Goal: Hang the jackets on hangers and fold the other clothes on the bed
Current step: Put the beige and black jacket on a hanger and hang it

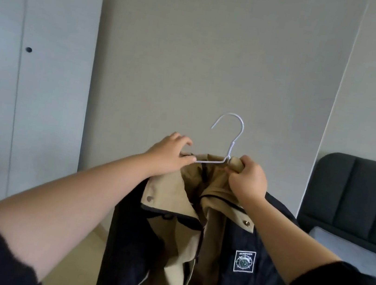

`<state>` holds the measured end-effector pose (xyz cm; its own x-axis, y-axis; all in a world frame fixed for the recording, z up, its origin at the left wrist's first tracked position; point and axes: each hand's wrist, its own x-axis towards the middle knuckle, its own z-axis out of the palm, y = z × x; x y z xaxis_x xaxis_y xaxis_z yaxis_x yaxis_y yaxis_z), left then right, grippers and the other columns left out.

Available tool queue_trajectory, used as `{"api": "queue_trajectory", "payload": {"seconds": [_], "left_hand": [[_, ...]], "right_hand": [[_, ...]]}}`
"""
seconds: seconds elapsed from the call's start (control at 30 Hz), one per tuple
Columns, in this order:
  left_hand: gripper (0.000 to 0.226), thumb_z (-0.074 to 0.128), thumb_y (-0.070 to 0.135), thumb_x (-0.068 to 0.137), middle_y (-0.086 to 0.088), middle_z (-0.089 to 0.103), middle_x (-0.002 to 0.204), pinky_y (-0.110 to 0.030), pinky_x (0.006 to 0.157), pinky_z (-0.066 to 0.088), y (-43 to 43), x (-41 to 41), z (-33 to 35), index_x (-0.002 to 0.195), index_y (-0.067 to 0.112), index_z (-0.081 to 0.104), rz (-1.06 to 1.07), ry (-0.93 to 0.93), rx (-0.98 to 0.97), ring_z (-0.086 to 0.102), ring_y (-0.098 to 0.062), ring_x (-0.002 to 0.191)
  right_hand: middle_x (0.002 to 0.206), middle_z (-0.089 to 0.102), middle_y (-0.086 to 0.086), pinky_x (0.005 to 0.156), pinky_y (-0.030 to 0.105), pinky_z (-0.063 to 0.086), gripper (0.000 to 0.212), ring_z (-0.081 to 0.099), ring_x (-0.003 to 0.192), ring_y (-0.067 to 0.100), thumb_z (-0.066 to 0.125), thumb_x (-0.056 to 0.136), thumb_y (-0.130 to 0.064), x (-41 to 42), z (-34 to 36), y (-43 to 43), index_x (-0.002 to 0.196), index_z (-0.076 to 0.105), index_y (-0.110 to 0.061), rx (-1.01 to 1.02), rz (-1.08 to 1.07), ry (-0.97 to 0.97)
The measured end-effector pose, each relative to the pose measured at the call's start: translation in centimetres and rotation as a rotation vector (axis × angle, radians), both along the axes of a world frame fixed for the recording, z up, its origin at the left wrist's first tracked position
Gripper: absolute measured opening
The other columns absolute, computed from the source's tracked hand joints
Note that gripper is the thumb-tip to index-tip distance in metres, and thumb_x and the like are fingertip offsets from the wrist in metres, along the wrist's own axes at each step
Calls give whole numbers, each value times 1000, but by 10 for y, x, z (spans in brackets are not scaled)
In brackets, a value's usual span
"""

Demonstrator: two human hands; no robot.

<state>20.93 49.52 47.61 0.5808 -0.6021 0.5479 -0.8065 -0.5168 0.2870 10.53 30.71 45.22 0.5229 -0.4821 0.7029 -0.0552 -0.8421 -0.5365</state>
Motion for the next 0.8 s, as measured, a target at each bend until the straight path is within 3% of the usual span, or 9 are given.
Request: {"api": "queue_trajectory", "payload": {"seconds": [0.1, 0.2, 0.3, 0.37, 0.47, 0.53, 0.63, 0.73, 0.8], "left_hand": [[31, 54, 41, 94, -9, 62, 115, -30, 85, 45, -7, 7, 1, 109, 14, 60, 101, 86, 296, 59, -22, 100], [28, 55, 46, 92, -7, 66, 88, -26, 60, 43, -11, 7, 6, 88, 18, 60, 87, 139, 175, 58, -21, 63], [66, 55, 67, 80, -4, 60, 118, -30, 81, 50, -13, 10, 7, 129, 24, 49, 164, 190, 150, 64, -23, 97], [89, 47, 79, 73, -5, 48, 140, -37, 97, 44, -16, 9, 7, 142, 24, 36, 301, 167, 243, 51, -27, 122], [85, 49, 82, 70, -4, 61, 116, -34, 93, 46, -20, 12, 12, 121, 14, 59, 321, 222, 335, 57, -25, 106], [64, 60, 67, 77, -3, 61, 101, -34, 93, 46, -11, 11, 17, 109, 11, 62, 124, 490, 328, 57, -22, 96], [52, 59, 58, 79, -4, 64, 108, -38, 103, 43, 11, 13, 21, 107, 14, 62, -109, 967, 124, 60, -20, 104], [67, 46, 72, 80, -4, 66, 112, -36, 95, 46, 17, 15, 19, 110, 15, 65, 2, 1057, 134, 60, -20, 108], [53, 51, 61, 87, -7, 72, 95, -35, 89, 50, 12, 11, 14, 94, 11, 68, 28, 1093, 143, 65, -22, 95]], "right_hand": [[65, 52, -4, 53, 29, 33, 15, 50, 68, 24, 65, 83, -19, -9, 9, 2, 79, 53, -11, 3, 53, -44], [66, 54, 0, 62, 34, 40, 17, 53, 71, 27, 67, 82, -18, -16, 10, 4, 78, 54, -8, 16, 75, -60], [66, 53, -2, 60, 32, 37, 17, 52, 72, 27, 67, 82, -18, -22, 8, -1, 77, 53, -11, 53, 54, -75], [66, 52, -4, 59, 30, 33, 15, 52, 72, 26, 66, 83, -19, -25, 7, -5, 78, 53, -12, 69, 25, -74], [67, 51, -6, 60, 29, 32, 13, 50, 72, 25, 64, 85, -20, -26, 6, -10, 81, 54, -13, 90, -31, -60], [67, 51, -6, 61, 29, 32, 13, 50, 71, 25, 63, 85, -21, -28, 5, -15, 81, 54, -13, 103, -61, -58], [67, 53, -2, 62, 31, 37, 14, 52, 71, 26, 65, 84, -19, -33, 3, -25, 81, 54, -10, 133, -59, -85], [70, 55, 3, 64, 34, 41, 16, 53, 72, 27, 67, 82, -18, -33, 0, -26, 80, 55, -8, 135, -15, -104], [71, 56, 5, 65, 35, 43, 16, 53, 72, 28, 68, 82, -18, -31, -3, -24, 80, 55, -7, 132, 5, -99]]}}
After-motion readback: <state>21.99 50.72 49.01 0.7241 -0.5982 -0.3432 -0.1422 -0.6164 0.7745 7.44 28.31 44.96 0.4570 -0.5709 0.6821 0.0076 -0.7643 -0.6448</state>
